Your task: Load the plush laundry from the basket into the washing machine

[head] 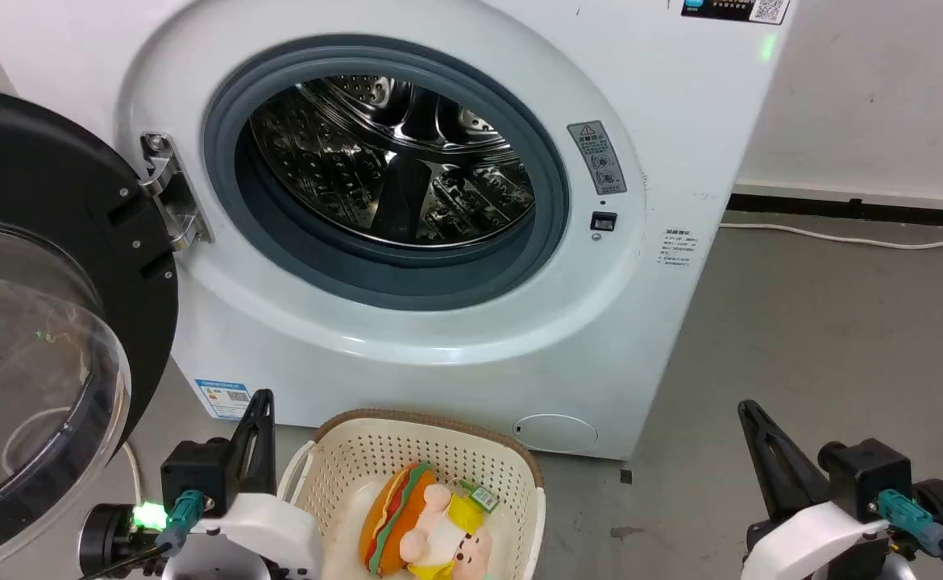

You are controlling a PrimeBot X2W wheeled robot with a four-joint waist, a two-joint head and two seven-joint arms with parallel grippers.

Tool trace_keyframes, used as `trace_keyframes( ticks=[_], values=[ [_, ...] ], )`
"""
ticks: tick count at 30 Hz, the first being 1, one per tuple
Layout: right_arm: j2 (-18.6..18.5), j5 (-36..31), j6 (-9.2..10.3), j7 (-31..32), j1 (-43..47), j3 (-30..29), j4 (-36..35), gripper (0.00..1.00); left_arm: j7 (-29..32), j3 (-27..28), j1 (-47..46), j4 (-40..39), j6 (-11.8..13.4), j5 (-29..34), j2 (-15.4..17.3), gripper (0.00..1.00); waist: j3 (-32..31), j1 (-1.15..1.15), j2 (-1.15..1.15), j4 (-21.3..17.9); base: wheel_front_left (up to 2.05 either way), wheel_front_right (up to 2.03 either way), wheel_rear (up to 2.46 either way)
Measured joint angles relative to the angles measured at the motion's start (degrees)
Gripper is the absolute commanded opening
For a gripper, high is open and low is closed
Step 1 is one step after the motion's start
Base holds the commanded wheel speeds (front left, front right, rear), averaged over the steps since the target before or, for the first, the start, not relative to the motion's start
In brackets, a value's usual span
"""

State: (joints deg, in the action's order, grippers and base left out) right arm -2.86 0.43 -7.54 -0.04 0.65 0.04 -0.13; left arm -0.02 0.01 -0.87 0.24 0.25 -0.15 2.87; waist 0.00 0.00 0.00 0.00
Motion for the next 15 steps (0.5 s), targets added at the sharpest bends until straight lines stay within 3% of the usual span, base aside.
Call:
trace_keyframes(
  ticks=[15],
  values=[
    [0.0,0.0,0.00,0.0,0.0,0.0,0.0,0.00,0.0,0.0,0.0,0.0,0.0,0.0,0.0,0.00,0.0,0.00,0.00,0.0,0.00,0.00,0.00]
  ],
)
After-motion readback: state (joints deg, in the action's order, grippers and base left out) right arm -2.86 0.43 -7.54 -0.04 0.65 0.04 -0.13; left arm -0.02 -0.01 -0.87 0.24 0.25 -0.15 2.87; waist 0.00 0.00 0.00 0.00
